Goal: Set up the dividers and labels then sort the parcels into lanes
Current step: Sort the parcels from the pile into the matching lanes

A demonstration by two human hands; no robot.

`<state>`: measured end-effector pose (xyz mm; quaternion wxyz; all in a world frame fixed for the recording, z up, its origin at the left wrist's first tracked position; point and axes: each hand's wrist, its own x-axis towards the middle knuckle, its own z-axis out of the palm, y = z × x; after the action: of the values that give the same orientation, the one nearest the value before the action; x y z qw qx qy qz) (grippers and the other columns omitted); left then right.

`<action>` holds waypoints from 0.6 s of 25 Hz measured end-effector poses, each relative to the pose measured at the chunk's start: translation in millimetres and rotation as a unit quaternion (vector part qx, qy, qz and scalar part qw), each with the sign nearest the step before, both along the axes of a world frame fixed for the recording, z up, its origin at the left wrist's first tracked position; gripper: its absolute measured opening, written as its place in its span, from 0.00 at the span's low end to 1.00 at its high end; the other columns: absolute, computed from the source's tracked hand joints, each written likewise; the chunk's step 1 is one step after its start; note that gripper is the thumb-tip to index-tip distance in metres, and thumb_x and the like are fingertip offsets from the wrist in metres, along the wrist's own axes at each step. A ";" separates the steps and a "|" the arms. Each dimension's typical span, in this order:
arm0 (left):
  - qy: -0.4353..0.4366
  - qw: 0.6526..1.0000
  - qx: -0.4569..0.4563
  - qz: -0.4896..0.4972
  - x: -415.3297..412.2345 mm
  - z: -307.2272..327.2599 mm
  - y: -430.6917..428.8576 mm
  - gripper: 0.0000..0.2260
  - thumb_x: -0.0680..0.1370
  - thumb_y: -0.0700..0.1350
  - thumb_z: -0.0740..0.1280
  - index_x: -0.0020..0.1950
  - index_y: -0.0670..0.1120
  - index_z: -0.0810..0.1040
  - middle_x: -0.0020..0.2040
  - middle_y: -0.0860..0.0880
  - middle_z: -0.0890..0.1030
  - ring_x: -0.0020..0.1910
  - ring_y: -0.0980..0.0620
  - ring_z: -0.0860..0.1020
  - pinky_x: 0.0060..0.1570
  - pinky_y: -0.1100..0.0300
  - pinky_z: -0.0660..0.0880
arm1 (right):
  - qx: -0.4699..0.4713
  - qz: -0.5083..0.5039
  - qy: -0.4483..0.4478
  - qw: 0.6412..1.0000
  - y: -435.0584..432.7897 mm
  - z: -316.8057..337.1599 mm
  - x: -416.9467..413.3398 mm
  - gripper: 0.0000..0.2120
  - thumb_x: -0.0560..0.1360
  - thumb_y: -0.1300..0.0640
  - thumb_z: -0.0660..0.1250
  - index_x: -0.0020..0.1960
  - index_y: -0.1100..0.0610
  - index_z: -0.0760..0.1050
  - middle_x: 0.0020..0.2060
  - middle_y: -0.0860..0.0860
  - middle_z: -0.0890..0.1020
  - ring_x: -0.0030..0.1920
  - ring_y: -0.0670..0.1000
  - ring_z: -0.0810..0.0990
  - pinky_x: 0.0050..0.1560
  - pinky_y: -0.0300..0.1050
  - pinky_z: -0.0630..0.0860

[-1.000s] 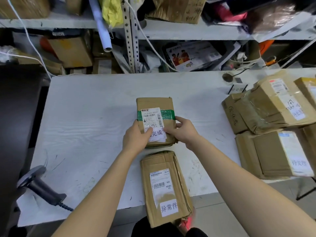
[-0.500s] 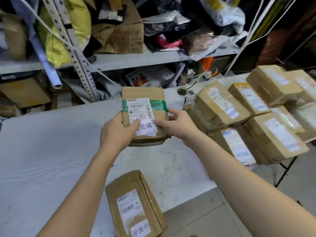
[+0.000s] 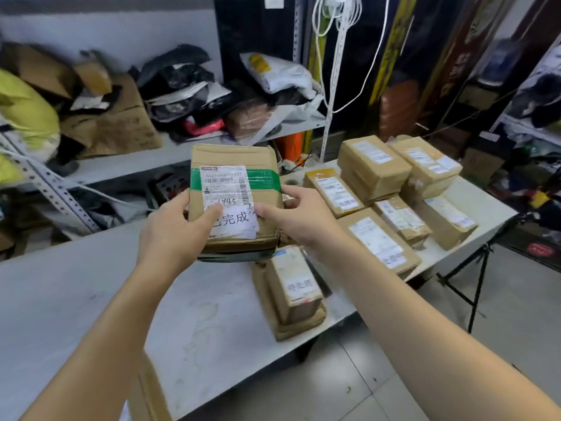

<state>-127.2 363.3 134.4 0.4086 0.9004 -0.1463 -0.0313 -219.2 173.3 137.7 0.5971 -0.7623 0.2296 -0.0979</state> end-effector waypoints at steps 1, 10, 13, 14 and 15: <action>-0.007 1.000 0.003 0.002 -9.7 5.7 -15.7 0.12 0.78 0.63 0.65 0.60 0.66 0.78 0.49 0.62 0.82 0.52 0.51 0.79 0.49 0.51 0.75 | -0.004 -0.001 -0.001 1.000 -15.2 3.0 -8.8 0.20 0.70 0.49 0.79 0.61 0.48 0.82 0.47 0.46 0.87 0.46 0.46 0.87 0.50 0.49 0.85; -0.010 0.999 -0.004 -0.037 -49.0 34.6 -156.5 0.13 0.77 0.64 0.65 0.59 0.65 0.81 0.47 0.61 0.83 0.50 0.52 0.80 0.48 0.52 0.76 | 0.009 -0.034 -0.009 0.999 -153.8 30.7 -67.2 0.20 0.72 0.50 0.78 0.62 0.50 0.81 0.49 0.47 0.87 0.45 0.45 0.87 0.45 0.44 0.85; -0.009 0.998 -0.021 -0.059 -39.5 28.6 -201.7 0.14 0.77 0.65 0.65 0.59 0.64 0.82 0.47 0.61 0.83 0.51 0.51 0.80 0.50 0.51 0.76 | 0.025 -0.057 0.001 0.998 -197.9 35.0 -67.8 0.18 0.73 0.52 0.78 0.60 0.49 0.77 0.50 0.47 0.86 0.43 0.44 0.87 0.37 0.37 0.82; -0.005 0.997 -0.032 -0.066 -33.1 24.1 -219.5 0.15 0.77 0.65 0.65 0.60 0.62 0.82 0.48 0.61 0.83 0.51 0.51 0.80 0.49 0.51 0.76 | 0.025 -0.065 0.004 0.998 -215.3 35.6 -66.0 0.18 0.73 0.53 0.78 0.61 0.49 0.78 0.48 0.46 0.86 0.41 0.42 0.87 0.34 0.35 0.80; 0.001 0.996 -0.043 -0.074 -27.8 19.3 -234.9 0.16 0.78 0.64 0.65 0.61 0.61 0.82 0.49 0.60 0.83 0.51 0.52 0.80 0.48 0.52 0.75 | 0.024 -0.071 0.008 0.997 -230.2 36.9 -65.9 0.18 0.73 0.53 0.78 0.61 0.49 0.78 0.46 0.45 0.86 0.39 0.40 0.86 0.32 0.33 0.78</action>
<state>-155.0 128.4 153.7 0.4434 0.8688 -0.2131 -0.0561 -285.1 -57.0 174.6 0.6048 -0.7303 0.2905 -0.1285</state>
